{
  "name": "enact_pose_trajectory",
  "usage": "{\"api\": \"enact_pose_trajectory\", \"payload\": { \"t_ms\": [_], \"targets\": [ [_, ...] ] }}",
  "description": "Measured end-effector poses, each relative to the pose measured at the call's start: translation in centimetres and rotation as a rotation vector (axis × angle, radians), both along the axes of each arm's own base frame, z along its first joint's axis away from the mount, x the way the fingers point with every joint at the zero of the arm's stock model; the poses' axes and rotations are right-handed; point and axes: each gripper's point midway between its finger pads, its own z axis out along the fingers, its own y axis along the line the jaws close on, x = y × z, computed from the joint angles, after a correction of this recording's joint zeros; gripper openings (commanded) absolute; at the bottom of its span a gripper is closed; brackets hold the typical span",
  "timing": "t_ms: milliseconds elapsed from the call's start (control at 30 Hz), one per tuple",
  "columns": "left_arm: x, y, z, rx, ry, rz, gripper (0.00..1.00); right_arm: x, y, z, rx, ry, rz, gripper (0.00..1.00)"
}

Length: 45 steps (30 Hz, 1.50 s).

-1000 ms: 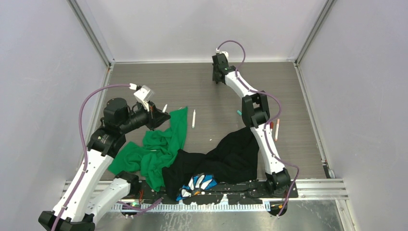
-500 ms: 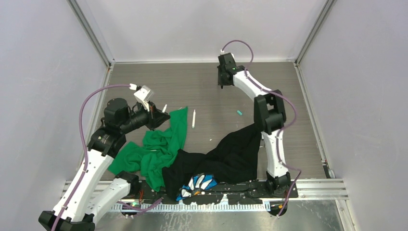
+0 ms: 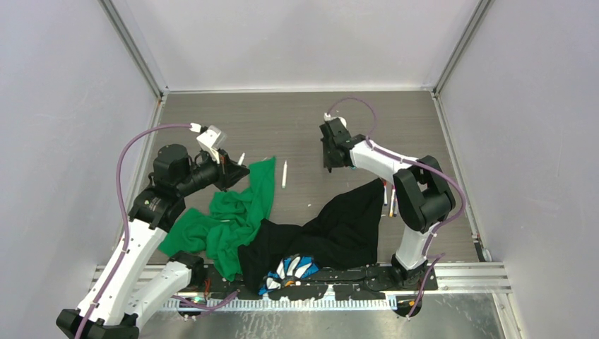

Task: Insert the pens into the pen caps
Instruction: Move the pen cap to the center of the board.

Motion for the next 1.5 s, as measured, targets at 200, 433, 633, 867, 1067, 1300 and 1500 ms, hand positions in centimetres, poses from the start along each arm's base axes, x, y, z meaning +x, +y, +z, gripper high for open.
{"api": "enact_pose_trajectory", "payload": {
  "t_ms": [200, 433, 633, 867, 1067, 1300, 1500],
  "targets": [
    [0.0, 0.0, 0.0, 0.002, 0.0, 0.004, 0.0, -2.7, -1.0, -3.4, -0.02, 0.079, -0.037, 0.05],
    [0.1, 0.1, -0.2, 0.004, 0.002, 0.009, 0.0, -2.7, -1.3, -3.6, -0.028, 0.073, -0.069, 0.32],
    [0.2, 0.3, -0.1, 0.009, -0.003, 0.023, 0.0, -3.4, -1.7, -3.9, -0.046, 0.103, -0.068, 0.5],
    [0.1, 0.5, 0.0, 0.01, -0.012, 0.03, 0.0, -4.1, -2.0, -3.4, -0.077, 0.145, -0.034, 0.47],
    [-0.1, 0.6, 0.2, 0.008, -0.018, 0.031, 0.0, -2.6, -0.4, -1.8, -0.06, 0.149, 0.024, 0.45],
    [-0.1, 0.6, 0.2, 0.008, -0.017, 0.031, 0.0, -2.2, 0.1, -2.7, -0.124, 0.192, 0.08, 0.41],
    [-0.1, 0.6, 0.1, 0.009, -0.016, 0.031, 0.01, -2.6, -0.6, -4.0, -0.183, 0.245, 0.081, 0.39]
  ]
}}
